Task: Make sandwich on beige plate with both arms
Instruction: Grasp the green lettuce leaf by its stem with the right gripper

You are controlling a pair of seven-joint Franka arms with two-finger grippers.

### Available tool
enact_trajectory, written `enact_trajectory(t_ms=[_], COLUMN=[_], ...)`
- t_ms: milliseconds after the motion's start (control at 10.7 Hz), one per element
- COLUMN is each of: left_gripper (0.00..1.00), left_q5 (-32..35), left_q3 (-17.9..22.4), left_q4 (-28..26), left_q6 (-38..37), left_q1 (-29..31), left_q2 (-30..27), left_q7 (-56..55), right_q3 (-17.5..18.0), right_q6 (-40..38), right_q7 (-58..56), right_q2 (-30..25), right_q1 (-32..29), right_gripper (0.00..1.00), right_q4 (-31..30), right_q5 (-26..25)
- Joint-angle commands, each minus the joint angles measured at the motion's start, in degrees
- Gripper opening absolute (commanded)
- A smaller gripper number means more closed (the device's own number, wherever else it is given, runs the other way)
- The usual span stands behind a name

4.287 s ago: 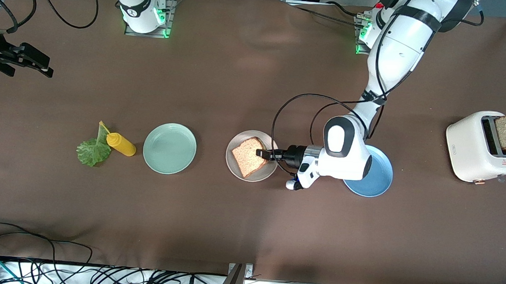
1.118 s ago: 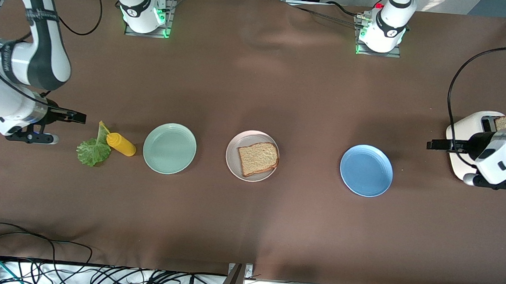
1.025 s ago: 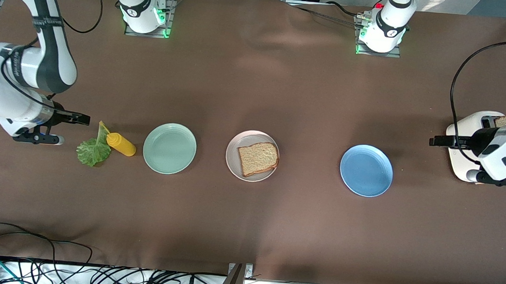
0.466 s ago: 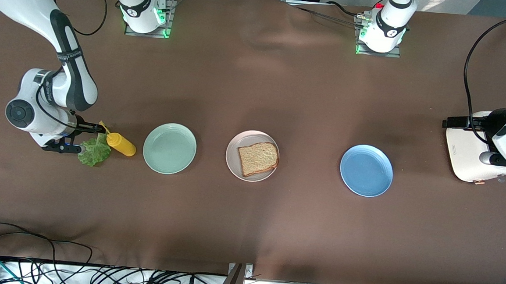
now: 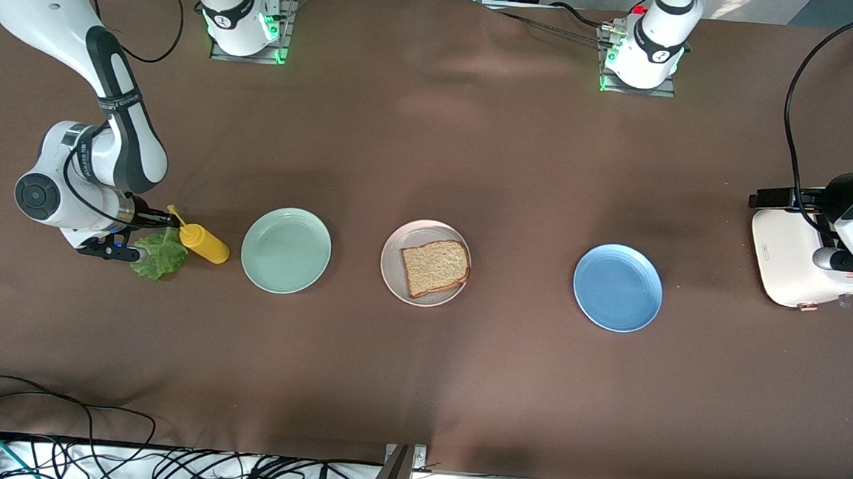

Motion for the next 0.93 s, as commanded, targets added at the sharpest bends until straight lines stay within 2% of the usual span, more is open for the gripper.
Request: enact_trajectory(t_ms=[0,373,466,839], left_gripper=[1.0,1.0,1.0,1.0], left_q5=[1.8,2.4,2.5,3.9], left_q3=[-0.1,0.0,-0.1,0.0], left_q4=[-1.4,-1.1,-1.0,-0.8], left_q6=[-0.9,-1.2,-1.2,-0.7], left_q1=[-0.4,-0.4,-0.5,-0.1], left_q2=[-1.1,-1.2,-1.1,-1.1], left_q7=[-4.3,-3.9,-3.8,-3.6], right_q3=[0.1,0.1,0.1,0.1], right_q6=[-0.6,-2.0,-6.5,-29.2], right_q7=[0.3,-0.3,-0.5,-0.9], right_q2=[1.5,1.1,0.5,0.3], right_q1=[-0.3,-0.3,-0.3,-0.3], right_gripper=[0.0,0.0,0.0,0.0], right_q4=[1.5,4.2,6.8,23.5], right_q5=[0.8,0.8,0.7,0.2])
